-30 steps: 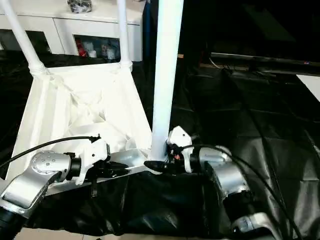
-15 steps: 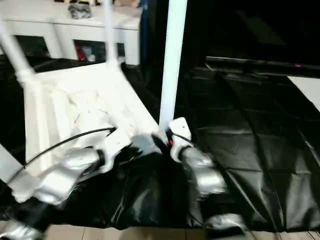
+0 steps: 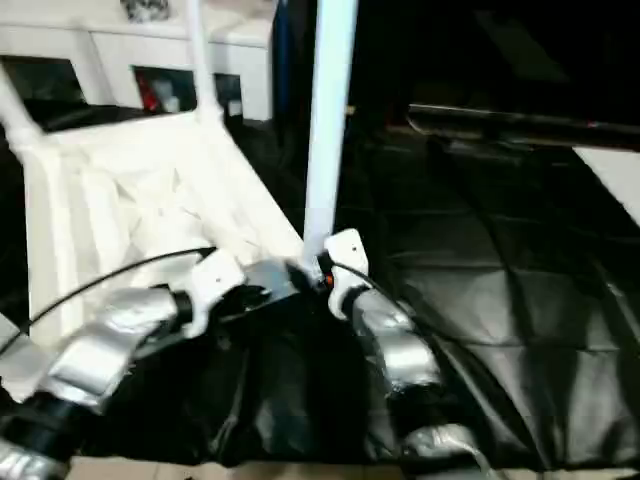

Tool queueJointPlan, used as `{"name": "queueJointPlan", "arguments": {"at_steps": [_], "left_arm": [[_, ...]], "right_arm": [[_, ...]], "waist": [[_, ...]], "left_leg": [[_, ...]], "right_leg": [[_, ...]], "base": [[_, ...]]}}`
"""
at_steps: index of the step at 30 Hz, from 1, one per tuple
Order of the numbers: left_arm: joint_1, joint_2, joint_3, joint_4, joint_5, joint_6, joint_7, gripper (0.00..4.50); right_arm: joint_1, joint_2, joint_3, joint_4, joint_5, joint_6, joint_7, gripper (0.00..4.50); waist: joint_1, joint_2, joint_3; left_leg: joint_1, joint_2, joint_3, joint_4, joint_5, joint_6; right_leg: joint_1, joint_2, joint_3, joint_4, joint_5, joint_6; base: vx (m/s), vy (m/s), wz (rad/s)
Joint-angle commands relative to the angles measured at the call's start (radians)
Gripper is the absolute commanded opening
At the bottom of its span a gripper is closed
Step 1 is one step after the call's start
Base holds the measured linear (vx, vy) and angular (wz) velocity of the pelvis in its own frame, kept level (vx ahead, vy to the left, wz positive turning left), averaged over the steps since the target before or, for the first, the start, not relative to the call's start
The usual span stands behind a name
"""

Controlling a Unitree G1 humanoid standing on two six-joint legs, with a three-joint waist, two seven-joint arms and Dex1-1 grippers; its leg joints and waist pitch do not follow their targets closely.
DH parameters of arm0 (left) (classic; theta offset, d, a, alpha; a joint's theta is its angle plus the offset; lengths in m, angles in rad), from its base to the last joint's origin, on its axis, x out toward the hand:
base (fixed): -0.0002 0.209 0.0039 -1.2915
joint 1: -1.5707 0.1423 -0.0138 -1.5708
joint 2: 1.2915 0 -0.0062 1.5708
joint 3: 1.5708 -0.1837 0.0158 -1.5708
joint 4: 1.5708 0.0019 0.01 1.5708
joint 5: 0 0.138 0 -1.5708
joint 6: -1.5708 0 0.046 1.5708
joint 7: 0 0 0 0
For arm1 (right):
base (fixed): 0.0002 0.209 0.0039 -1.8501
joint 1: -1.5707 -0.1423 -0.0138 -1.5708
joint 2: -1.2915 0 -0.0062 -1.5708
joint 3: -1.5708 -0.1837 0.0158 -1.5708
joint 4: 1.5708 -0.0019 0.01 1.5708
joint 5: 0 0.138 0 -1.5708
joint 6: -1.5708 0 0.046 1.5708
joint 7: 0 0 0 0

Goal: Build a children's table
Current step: Rotate leg to tighten

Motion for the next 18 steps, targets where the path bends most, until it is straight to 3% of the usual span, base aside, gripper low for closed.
{"name": "queueJointPlan", "arguments": {"at_steps": [1,2,4,7,8,10,11,12,14,15,17,18], "left_arm": [[-0.001,-0.017,-0.036,0.001,-0.021,-0.020,-0.009,0.00],[-0.002,-0.013,-0.043,-0.002,-0.019,-0.016,-0.018,0.00],[-0.002,0.015,-0.052,0.007,-0.037,-0.018,-0.081,0.00],[0.007,0.072,-0.030,-0.005,-0.058,-0.005,-0.136,0.00],[0.009,0.080,-0.025,-0.007,-0.062,-0.002,-0.144,0.00],[0.001,0.148,0.014,0.014,-0.077,0.008,-0.207,0.00],[-0.003,0.158,0.024,0.034,-0.073,-0.006,-0.206,0.00],[-0.003,0.158,0.024,0.034,-0.073,-0.006,-0.206,0.00],[-0.004,0.167,0.033,0.045,-0.070,-0.011,-0.202,0.00],[-0.004,0.179,0.044,0.050,-0.072,-0.007,-0.205,0.00],[0.003,0.222,0.057,0.045,-0.076,0.000,-0.225,0.00],[0.003,0.222,0.057,0.045,-0.076,0.000,-0.225,0.00]], "right_arm": [[0.019,0.004,0.080,-0.050,0.022,0.006,0.104,4.39],[0.026,-0.014,0.082,-0.067,0.027,0.010,0.126,4.39],[0.036,-0.075,0.077,-0.110,0.047,0.019,0.213,4.39],[0.015,-0.099,0.068,-0.120,0.067,0.040,0.271,4.39],[0.010,-0.100,0.067,-0.119,0.069,0.042,0.278,4.39],[-0.038,-0.112,0.075,-0.086,0.093,0.041,0.367,4.39],[-0.048,-0.111,0.086,-0.064,0.075,0.021,0.362,4.39],[-0.048,-0.111,0.086,-0.064,0.075,0.021,0.362,4.39],[-0.053,-0.113,0.101,-0.044,0.050,-0.005,0.354,4.39],[-0.058,-0.109,0.108,-0.036,0.043,-0.006,0.356,4.39],[-0.079,-0.098,0.116,-0.005,0.036,-0.014,0.363,4.39],[-0.079,-0.098,0.116,-0.005,0.036,-0.014,0.363,4.39]], "waist": [[0.007,0.034,-0.060],[0.003,0.024,-0.058],[0.007,0.024,-0.058],[0.007,0.025,-0.057],[0.005,0.036,-0.057],[0.002,0.018,-0.059],[-0.001,0.016,-0.058],[-0.004,0.024,-0.054],[-0.002,0.027,-0.055],[-0.002,0.007,-0.054],[0.003,0.016,-0.054],[0.002,0.013,-0.055]], "left_leg": [[0.012,0.058,-0.021,-0.057,-0.094,0.065],[0.013,0.059,-0.018,-0.058,-0.111,0.063],[0.011,0.058,-0.019,-0.058,-0.130,0.055],[0.011,0.058,-0.019,-0.058,-0.132,0.060],[0.012,0.058,-0.021,-0.058,-0.141,0.053],[0.006,0.056,-0.023,-0.057,-0.126,0.061],[0.006,0.056,-0.022,-0.057,-0.121,0.066],[0.009,0.057,-0.020,-0.057,-0.133,0.064],[0.014,0.059,-0.019,-0.056,-0.134,0.054],[0.012,0.061,-0.018,-0.058,-0.133,0.054],[0.012,0.061,-0.020,-0.059,-0.127,0.050],[0.012,0.060,-0.022,-0.061,-0.126,0.045]], "right_leg": [[0.045,-0.085,0.050,-0.058,0.129,-0.250],[0.044,-0.083,0.051,-0.066,0.116,-0.249],[0.051,-0.082,0.051,-0.063,0.091,-0.256],[0.050,-0.083,0.051,-0.065,0.060,-0.256],[0.048,-0.082,0.050,-0.067,0.051,-0.258],[0.055,-0.085,0.048,-0.059,0.050,-0.266],[0.053,-0.084,0.047,-0.060,0.042,-0.266],[0.046,-0.084,0.048,-0.065,0.009,-0.268],[0.044,-0.085,0.049,-0.065,-0.006,-0.270],[0.045,-0.085,0.049,-0.066,-0.011,-0.266],[0.044,-0.088,0.049,-0.062,-0.025,-0.262],[0.043,-0.086,0.048,-0.060,-0.020,-0.262]], "base": [[0.000,0.000,0.00],[0.000,0.000,0.00],[0.000,0.000,0.00],[0.000,0.000,0.00],[0.000,0.000,0.00],[0.000,0.000,0.00],[0.000,0.000,0.00],[0.000,0.000,0.00],[0.000,0.000,0.00],[0.000,0.000,0.00],[0.000,0.000,0.00],[0.000,0.000,0.00]]}}
